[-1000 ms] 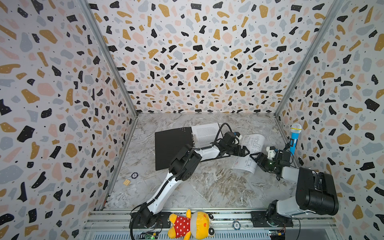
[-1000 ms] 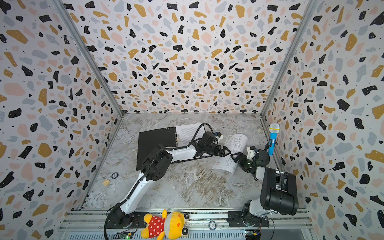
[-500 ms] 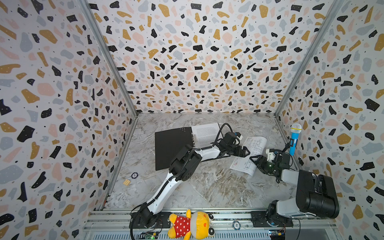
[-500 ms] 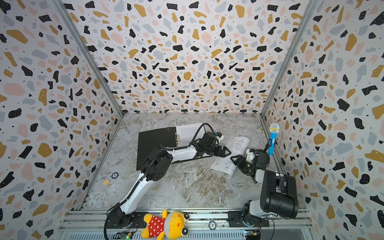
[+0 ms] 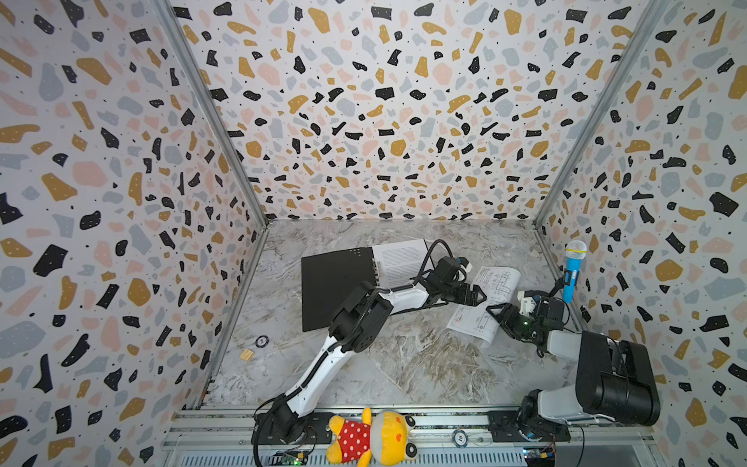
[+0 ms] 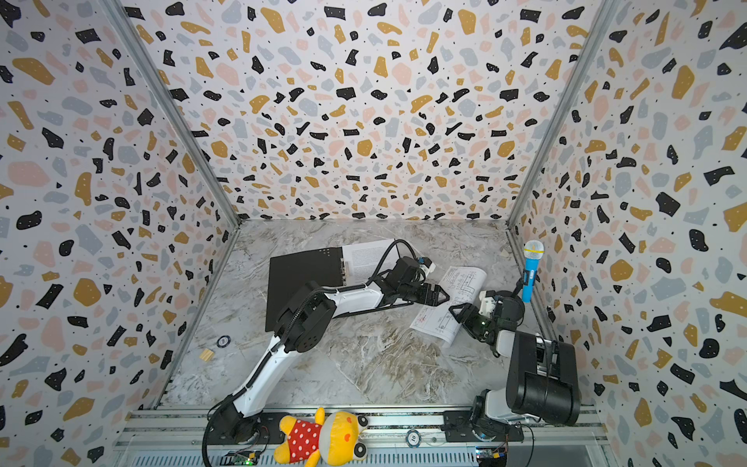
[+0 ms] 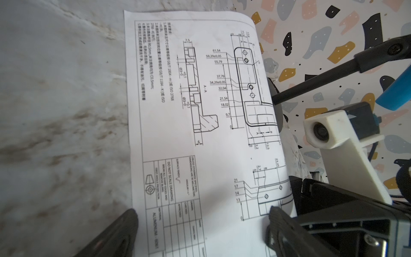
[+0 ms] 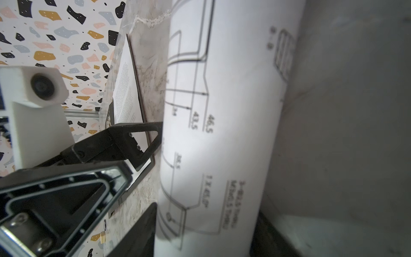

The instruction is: Put the files into the folder

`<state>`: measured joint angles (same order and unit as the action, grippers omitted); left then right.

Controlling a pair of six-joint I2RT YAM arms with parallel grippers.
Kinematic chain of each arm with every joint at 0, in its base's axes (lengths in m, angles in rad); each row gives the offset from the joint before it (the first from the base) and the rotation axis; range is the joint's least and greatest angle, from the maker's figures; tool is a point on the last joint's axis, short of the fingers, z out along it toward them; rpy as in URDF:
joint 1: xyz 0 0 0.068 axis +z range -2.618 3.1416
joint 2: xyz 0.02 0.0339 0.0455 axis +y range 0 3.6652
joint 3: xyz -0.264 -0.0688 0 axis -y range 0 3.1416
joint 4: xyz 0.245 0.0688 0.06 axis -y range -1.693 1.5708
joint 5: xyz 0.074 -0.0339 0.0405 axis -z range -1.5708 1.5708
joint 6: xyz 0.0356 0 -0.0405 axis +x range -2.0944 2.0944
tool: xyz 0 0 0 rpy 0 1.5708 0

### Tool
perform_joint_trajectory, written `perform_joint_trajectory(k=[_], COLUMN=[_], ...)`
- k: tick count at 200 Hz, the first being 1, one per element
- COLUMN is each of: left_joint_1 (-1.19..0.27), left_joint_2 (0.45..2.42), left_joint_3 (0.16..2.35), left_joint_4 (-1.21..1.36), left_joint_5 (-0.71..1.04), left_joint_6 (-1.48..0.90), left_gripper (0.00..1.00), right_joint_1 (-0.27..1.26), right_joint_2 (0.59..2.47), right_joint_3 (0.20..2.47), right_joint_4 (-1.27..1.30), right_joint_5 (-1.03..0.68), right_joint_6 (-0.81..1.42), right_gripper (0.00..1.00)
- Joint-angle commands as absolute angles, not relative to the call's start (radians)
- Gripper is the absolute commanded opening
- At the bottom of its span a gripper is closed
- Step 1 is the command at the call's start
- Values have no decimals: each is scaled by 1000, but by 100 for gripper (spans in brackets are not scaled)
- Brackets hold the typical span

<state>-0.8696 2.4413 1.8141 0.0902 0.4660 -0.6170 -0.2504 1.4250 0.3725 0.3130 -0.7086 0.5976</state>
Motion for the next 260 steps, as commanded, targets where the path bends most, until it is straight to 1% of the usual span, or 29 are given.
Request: perform_joint_trajectory(k=[1, 37, 67, 119, 155, 176, 191, 228, 260], left_joint_1=[-877, -877, -894, -925, -962, -992, -1017, -1107, -1144], left_joint_2=[2386, 2336, 2253, 2066, 1973, 1956, 1949, 1953, 1988], left_joint_3=[1781, 1727, 1624, 1312, 1068, 939, 879, 811, 792], left_joint_4=[71, 127, 190, 471, 747, 952, 1042, 1178, 1241], left_joint_5=[460, 478, 473, 427, 348, 304, 264, 157, 78], left_joint_6=[-627, -669, -710, -877, -1102, -1240, -1303, -1406, -1465], left_gripper=[94, 94, 94, 96, 100, 100, 100, 100, 100], right_joint_1=[-257, -267, -271, -273, -273, -273, -273, -273, -273], right_joint_2=[1425, 1429, 1438, 1453, 1448, 1449, 1453, 1454, 1459], right_joint_3=[334, 330, 327, 311, 318, 324, 328, 328, 328], right_joint_4=[185, 186, 192, 229, 229, 223, 219, 213, 212], right_joint_5=[-651, -653, -652, -657, -653, -653, -654, -653, -654], right_joint_6=[593, 591, 588, 609, 617, 617, 616, 608, 603], right_gripper=[63, 63, 62, 62, 62, 62, 62, 62, 62])
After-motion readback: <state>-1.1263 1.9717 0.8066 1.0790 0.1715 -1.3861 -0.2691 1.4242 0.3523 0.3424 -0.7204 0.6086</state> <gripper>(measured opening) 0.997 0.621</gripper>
